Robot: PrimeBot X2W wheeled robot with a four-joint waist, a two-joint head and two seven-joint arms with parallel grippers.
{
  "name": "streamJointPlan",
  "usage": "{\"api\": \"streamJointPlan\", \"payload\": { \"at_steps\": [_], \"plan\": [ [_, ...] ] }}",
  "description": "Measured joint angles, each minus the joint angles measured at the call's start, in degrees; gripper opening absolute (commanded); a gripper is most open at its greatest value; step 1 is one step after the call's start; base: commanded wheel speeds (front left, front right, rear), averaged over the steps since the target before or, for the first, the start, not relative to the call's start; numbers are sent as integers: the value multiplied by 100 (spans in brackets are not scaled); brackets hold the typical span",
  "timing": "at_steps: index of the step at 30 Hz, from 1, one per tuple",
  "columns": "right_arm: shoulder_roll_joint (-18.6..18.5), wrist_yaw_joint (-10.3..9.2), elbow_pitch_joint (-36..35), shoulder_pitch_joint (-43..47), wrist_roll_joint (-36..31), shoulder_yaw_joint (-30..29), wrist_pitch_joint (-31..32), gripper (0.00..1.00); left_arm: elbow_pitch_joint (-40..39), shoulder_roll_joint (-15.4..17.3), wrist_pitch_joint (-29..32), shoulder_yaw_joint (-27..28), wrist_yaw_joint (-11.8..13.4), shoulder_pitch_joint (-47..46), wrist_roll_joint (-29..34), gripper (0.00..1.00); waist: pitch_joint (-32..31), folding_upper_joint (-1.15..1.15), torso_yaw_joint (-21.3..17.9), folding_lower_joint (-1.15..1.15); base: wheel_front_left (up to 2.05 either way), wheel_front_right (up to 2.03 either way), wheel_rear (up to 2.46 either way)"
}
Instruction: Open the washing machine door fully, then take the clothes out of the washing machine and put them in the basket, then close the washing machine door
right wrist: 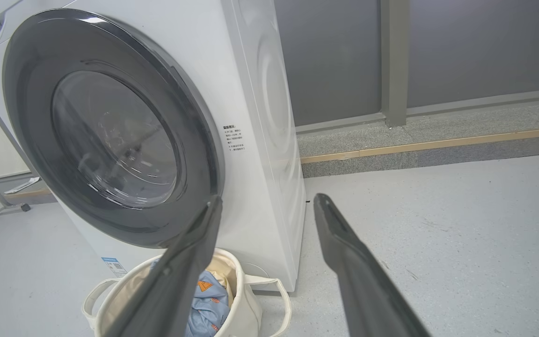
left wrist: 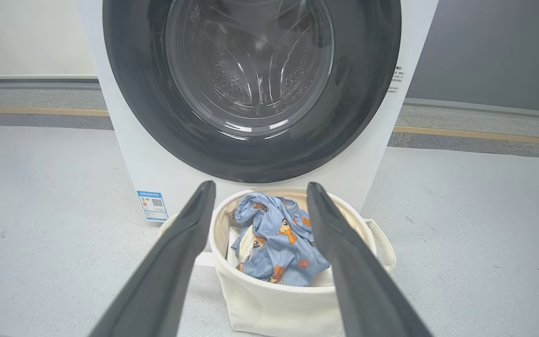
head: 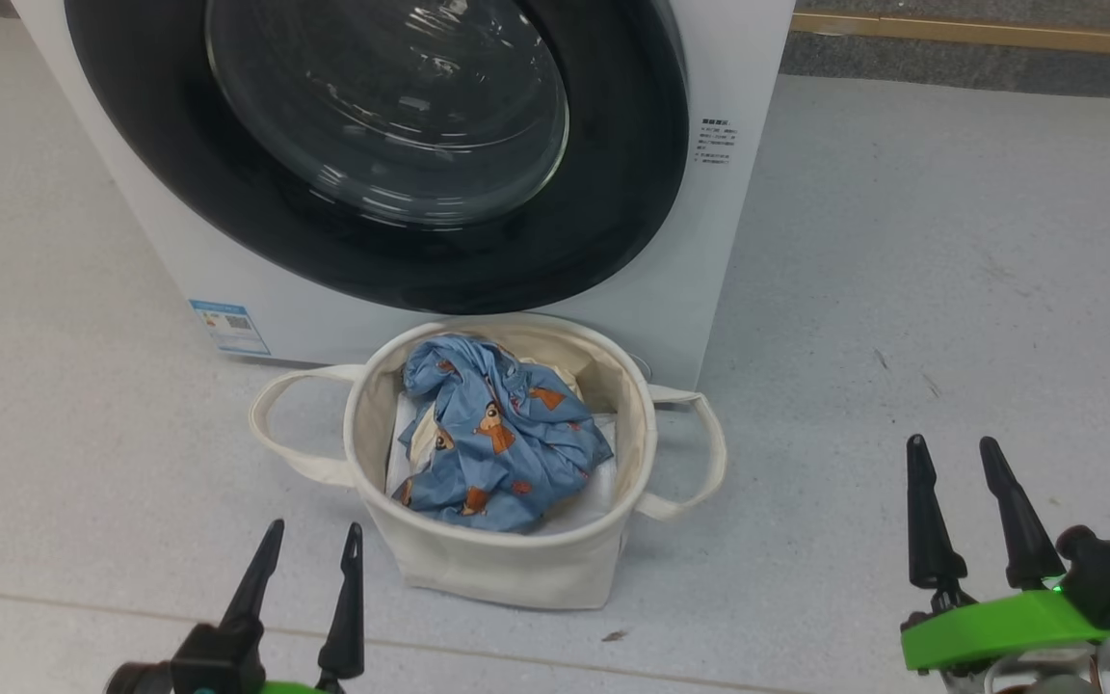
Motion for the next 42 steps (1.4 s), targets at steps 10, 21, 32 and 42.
{"api": "streamJointPlan", "payload": {
  "at_steps": [10,21,32,42],
  "plan": [
    [0,0,24,1,-7,4,0,100,31,-12,0,13,-45,3,-81,100,-34,0,40,0,0,0,0],
    [25,0,461,211,309,32,51,0,470,-16,100,-20,-45,171,-424,0,-58,0,63,8,0,0,0],
    [24,0,483,208,1023,30,223,0,467,-21,296,76,-101,168,-1180,0,-73,0,84,2,0,0,0],
    [21,0,511,204,1658,26,355,0,460,-29,449,147,-174,161,-1859,0,-94,0,105,1,0,0,0]
  ]
}}
